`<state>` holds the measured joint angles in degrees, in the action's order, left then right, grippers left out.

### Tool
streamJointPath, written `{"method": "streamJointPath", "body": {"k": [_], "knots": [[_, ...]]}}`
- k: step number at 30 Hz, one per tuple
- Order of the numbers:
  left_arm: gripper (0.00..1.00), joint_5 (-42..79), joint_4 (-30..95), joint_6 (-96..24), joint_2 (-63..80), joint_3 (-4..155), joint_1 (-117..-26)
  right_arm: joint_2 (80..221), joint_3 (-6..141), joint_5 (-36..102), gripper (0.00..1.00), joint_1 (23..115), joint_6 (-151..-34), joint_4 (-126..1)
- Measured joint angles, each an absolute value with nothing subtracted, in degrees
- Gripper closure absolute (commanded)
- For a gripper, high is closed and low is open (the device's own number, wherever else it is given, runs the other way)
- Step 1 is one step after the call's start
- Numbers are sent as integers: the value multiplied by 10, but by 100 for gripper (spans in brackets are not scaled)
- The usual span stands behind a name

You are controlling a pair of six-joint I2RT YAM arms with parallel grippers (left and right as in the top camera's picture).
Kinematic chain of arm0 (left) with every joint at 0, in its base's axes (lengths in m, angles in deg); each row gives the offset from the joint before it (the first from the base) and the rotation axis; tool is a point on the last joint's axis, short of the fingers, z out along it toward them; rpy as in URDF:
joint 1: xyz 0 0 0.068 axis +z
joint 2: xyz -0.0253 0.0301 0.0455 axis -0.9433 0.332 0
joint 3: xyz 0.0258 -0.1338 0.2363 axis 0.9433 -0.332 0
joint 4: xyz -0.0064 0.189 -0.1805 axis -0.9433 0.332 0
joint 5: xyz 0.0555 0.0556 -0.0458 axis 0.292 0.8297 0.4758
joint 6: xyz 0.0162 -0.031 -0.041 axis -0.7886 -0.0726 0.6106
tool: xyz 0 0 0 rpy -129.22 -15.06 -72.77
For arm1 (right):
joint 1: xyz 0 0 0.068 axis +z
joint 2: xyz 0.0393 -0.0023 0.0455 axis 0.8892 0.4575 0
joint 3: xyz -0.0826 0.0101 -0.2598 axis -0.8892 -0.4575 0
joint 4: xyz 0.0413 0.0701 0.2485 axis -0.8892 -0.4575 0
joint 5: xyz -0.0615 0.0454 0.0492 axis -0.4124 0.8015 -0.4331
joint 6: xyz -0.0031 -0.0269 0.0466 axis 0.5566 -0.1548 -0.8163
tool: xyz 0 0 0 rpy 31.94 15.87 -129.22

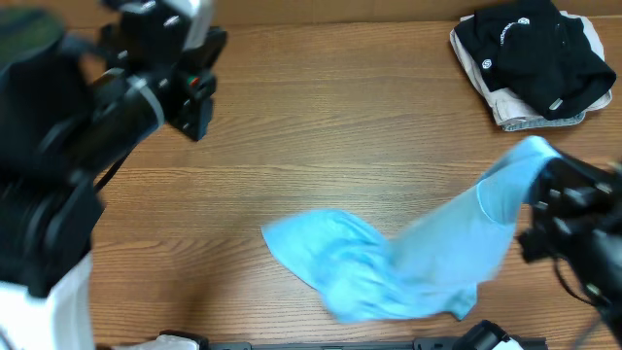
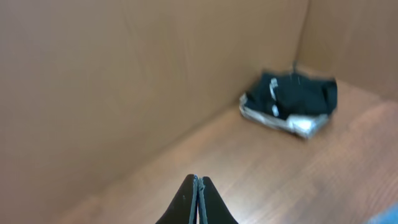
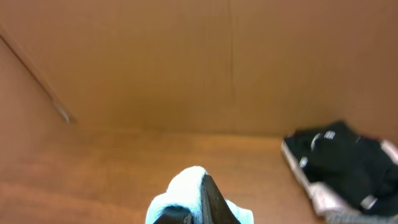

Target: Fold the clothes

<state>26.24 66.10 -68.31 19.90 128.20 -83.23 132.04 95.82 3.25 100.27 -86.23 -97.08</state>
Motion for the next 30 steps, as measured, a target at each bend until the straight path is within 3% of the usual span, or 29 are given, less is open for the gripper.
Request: {"method": "streamJointPath", "body": {"k": [9,21,30], "knots": [[96,232,697,-687,323,1278,-830,1496,894,81,96,1002,-886,-921],[96,347,638,-696,335,1276,-728,1745,888,287,96,1010,-888,-733],[96,362,624,-676,335,1276,-660,1796,887,370,96,1073,-902,-629]]}}
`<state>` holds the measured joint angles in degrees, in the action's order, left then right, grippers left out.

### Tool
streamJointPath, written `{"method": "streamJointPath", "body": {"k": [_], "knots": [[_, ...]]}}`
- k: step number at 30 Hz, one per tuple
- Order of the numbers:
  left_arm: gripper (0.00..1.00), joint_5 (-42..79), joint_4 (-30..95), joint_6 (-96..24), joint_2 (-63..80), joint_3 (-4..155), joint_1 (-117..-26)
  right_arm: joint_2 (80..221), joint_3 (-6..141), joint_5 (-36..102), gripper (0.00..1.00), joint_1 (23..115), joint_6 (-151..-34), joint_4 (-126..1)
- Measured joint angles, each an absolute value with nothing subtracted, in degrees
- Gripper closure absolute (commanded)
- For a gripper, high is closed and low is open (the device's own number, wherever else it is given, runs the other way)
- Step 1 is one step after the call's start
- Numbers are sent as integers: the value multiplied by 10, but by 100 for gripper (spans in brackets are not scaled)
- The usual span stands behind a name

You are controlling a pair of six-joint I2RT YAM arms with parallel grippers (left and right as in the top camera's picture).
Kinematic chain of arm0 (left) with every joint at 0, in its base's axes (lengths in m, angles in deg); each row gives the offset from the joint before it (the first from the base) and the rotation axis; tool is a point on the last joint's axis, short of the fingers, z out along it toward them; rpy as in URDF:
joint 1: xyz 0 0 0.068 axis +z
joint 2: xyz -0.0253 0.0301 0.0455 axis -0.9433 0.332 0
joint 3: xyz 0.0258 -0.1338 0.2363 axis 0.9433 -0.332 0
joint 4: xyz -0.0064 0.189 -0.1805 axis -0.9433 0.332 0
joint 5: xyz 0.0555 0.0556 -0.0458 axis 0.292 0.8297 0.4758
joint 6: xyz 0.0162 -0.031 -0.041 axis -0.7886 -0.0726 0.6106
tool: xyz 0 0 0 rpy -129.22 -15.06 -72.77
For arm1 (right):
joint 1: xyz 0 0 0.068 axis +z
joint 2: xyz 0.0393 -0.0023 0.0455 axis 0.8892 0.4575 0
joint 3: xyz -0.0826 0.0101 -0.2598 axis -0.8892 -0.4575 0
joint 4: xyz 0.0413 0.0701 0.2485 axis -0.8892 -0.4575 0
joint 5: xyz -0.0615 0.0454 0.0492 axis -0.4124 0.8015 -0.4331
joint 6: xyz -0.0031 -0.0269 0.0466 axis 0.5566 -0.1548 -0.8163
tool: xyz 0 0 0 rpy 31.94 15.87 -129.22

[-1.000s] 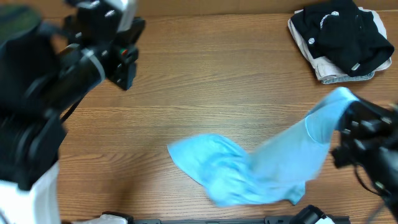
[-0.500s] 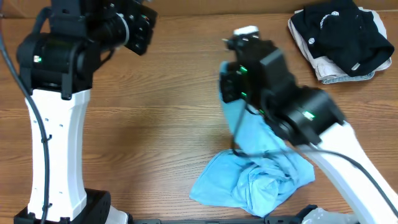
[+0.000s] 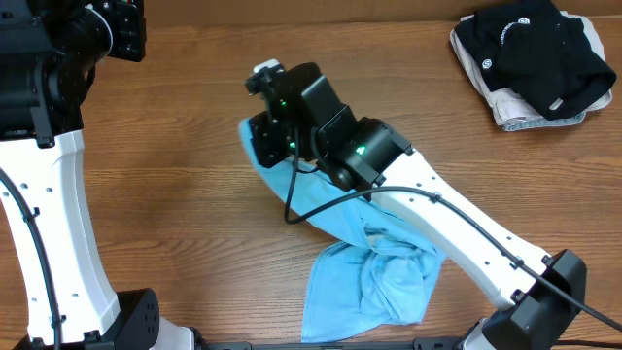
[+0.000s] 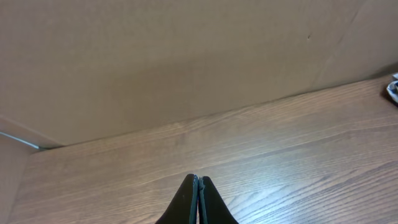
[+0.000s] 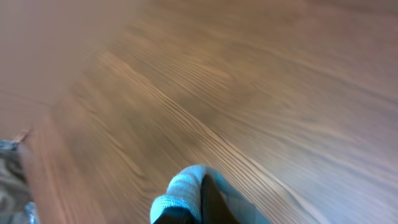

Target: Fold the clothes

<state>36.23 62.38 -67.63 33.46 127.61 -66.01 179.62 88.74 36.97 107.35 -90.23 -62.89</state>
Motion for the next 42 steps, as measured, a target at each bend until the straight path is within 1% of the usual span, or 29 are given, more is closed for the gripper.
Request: {"method": "streamJointPath", "body": {"k": [5,9,12,18,22,25,30,37,39,42], "knots": [[96,362,616,-672,335,1276,-660,1796,890,379,96,1091,-903,-569],[96,362,610,-670,335,1276,-660,1798,947,375,96,1086,-902,-598],[95,362,611,-670,335,1276,-660,1798,1041,355,96,1082,-891,-667],[95,364,608,-670,335,1276,-660,1795,1284,288,96,1073,-861,-872],[93,365,601,-670,335,1276,-660,1789,1391,276,96,1045,-853,-926],[90,368,585,-669,335,1276,-660,1779,1422,290,96,1030,-851,-906],[90,369,564,-654,335,1276,-638,1789,1427,332,96,1046,-854,-847],[90,370,565,-648,335,1276,-556,1892,1425,342,96,1118,-858,-730],[90,370,565,-643,335,1276,-537,1918,1422,332,96,1143,-858,-720],[90,363,566,-637,335,1276,-522,1937,1419,305,96,1173,-858,-741]]}}
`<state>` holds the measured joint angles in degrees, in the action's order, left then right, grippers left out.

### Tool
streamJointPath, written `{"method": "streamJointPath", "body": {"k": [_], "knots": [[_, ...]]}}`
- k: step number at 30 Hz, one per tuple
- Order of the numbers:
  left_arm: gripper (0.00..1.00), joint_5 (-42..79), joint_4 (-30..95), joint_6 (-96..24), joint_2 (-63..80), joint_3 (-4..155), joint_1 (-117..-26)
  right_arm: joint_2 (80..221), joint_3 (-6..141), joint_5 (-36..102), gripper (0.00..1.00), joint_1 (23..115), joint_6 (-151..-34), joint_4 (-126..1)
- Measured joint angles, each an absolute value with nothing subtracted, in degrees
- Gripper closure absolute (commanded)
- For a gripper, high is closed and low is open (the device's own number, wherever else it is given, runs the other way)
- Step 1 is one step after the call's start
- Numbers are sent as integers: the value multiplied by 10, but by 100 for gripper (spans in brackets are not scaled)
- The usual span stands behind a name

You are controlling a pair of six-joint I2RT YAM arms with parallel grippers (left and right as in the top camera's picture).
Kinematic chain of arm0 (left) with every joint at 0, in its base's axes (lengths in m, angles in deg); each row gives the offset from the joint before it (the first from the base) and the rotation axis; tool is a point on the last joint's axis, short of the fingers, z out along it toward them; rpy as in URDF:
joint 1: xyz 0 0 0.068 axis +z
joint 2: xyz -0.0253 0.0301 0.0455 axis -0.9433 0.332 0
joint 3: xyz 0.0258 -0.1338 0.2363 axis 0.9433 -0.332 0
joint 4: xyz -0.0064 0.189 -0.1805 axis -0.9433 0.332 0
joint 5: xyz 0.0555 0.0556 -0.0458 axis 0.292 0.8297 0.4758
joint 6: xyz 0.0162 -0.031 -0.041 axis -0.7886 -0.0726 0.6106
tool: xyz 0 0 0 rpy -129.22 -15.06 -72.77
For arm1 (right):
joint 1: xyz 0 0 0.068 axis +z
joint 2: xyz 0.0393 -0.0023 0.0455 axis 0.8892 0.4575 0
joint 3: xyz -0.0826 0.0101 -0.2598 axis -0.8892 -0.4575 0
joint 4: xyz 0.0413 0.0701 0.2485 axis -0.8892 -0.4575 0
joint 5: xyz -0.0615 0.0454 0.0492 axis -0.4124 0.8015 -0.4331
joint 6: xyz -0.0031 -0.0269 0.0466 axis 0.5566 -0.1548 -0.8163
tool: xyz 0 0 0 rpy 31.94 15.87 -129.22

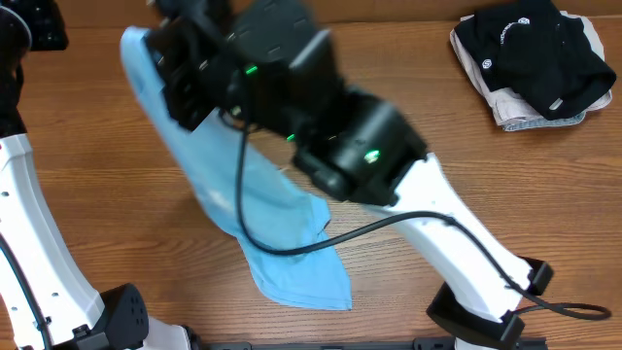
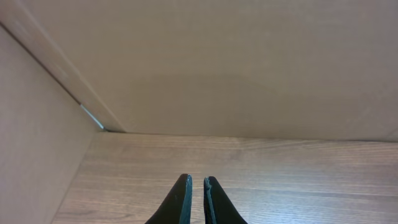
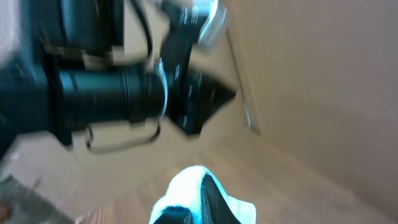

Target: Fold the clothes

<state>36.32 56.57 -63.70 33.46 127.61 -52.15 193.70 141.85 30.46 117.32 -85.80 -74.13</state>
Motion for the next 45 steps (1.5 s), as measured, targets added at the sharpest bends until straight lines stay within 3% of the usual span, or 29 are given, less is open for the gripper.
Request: {"method": "streamJointPath", "body": {"k": [7,16,19,28,35,38,39,45], "knots": [[90,345,572,-635,335,1276,-514,1916,1418,258,96,1135,-863,-900],[91,275,612,-635,366,1276,-518,1890,1414,257,96,910,-872,-1210],[96,250,631,-635,397,1276,-527,1888,1389,261,96,841,-872,-1266],[91,221,670,-681,504,1276,-607,1886,1233,277,96,661,-886,-1234],[85,215,673,-703,578,1276,-682,1886,1079,282,96,591,-888,-1138],[70,214,673,-715,616,1276,-718,1886,1027,288,96,583,-887,-1099],[61,213,672,-718,630,1276,-731,1886,1014,290,96,584,-887,-1089],[51,209,684,-756,717,1276,-808,1886,984,294,96,585,-880,-1072]]}}
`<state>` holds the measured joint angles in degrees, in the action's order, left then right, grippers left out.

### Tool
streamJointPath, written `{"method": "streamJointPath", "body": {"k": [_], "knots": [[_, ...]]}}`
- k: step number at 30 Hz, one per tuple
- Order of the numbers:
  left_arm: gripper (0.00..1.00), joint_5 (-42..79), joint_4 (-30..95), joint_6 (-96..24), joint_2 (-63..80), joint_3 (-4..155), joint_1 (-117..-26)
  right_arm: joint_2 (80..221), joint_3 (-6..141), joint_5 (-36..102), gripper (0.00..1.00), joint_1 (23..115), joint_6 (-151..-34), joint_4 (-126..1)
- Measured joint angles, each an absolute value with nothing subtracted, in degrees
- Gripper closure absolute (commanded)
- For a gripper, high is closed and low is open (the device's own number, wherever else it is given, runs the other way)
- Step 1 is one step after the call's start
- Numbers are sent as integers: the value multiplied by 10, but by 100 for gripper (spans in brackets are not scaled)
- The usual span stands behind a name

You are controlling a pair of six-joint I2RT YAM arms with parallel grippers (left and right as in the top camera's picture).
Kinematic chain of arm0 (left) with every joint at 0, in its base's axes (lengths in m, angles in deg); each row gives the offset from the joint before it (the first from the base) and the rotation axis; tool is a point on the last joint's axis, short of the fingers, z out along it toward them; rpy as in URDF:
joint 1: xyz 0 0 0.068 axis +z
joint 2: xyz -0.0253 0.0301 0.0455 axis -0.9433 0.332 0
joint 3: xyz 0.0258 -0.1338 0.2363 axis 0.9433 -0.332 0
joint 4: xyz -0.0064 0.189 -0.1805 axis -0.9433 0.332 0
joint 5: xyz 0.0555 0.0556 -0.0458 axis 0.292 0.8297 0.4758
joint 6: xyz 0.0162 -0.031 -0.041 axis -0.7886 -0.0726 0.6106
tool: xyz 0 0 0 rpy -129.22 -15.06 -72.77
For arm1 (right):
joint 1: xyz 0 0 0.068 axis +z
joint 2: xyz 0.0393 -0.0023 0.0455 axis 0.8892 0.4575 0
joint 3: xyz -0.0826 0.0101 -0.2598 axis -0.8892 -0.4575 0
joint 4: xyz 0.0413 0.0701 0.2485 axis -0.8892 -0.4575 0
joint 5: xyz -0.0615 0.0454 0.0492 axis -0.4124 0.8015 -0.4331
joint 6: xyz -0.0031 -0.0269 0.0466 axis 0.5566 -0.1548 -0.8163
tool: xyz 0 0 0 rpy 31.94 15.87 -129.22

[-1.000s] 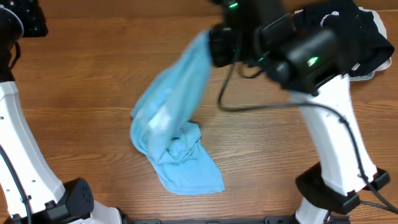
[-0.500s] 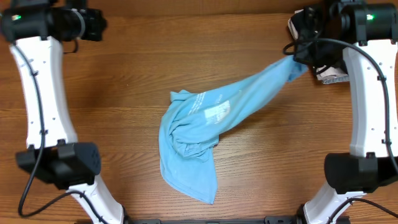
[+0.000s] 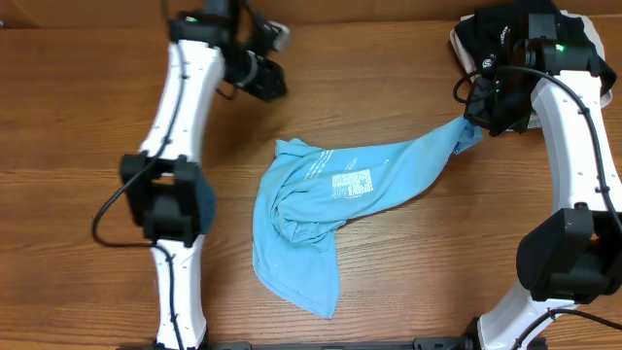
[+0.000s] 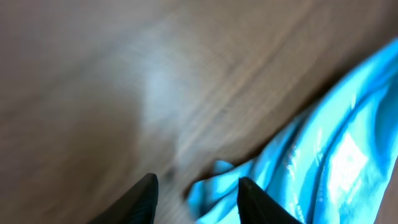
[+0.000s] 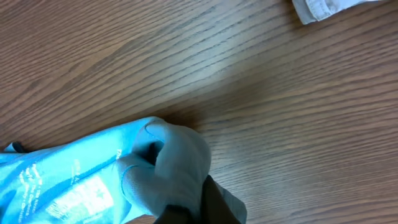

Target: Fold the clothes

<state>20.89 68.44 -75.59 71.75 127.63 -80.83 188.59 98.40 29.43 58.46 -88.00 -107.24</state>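
A light blue shirt (image 3: 335, 190) lies crumpled on the middle of the wooden table (image 3: 389, 78), printed label up, with one end drawn out to the right. My right gripper (image 3: 474, 124) is shut on that end, and the cloth bunches over its fingers (image 5: 177, 171). My left gripper (image 3: 269, 80) hovers behind the shirt's left end, open and holding nothing. In the blurred left wrist view its fingers (image 4: 146, 190) stand wide apart above blue cloth (image 4: 311, 143).
A pile of black and white clothes (image 3: 533, 53) sits in the far right corner, just behind my right gripper; its white edge (image 5: 323, 7) shows in the right wrist view. My left arm (image 3: 180, 146) stretches up the table's left side.
My right gripper was high at the far left with the shirt hanging from it. Now it is low at the right and the shirt lies on the table. The left gripper has opened wide.
First my right gripper held the shirt at the right, trailing over the front of the table, the left gripper shut. Then it held it at the centre-left, then raised at the far left with the left jaws slightly parted. Now the shirt lies mid-table.
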Motion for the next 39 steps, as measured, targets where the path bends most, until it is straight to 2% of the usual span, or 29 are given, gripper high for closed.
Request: {"method": "streamJointPath", "body": {"k": [6,7,11,13,20,22,25,27,29,35,39], "knots": [[26,203,728,-778,761,1276,-835,1886,984,296,93,585,-873,-1071],[24,201,741,-785,762,1276,-834,1886,984,296,93,585,-873,-1071],[22,203,787,-806,762,1276,-829,1886,984,296,92,585,-873,-1069],[26,217,795,-812,762,1275,-828,1886,984,296,92,585,-872,-1068],[28,255,748,-818,762,1221,-827,1886,984,296,92,585,-872,-1066],[34,259,730,-818,762,1196,-827,1886,984,296,92,585,-871,-1065],[47,262,720,-816,762,1162,-827,1886,984,296,92,585,-870,-1063],[74,261,714,-818,762,1147,-827,1886,984,296,92,585,-871,-1061],[96,258,711,-815,762,1141,-827,1886,984,296,92,585,-870,-1060],[96,250,707,-814,762,1143,-827,1886,984,296,92,585,-870,-1060],[96,250,761,-804,763,1197,-821,1886,984,307,96,585,-868,-1054]]}}
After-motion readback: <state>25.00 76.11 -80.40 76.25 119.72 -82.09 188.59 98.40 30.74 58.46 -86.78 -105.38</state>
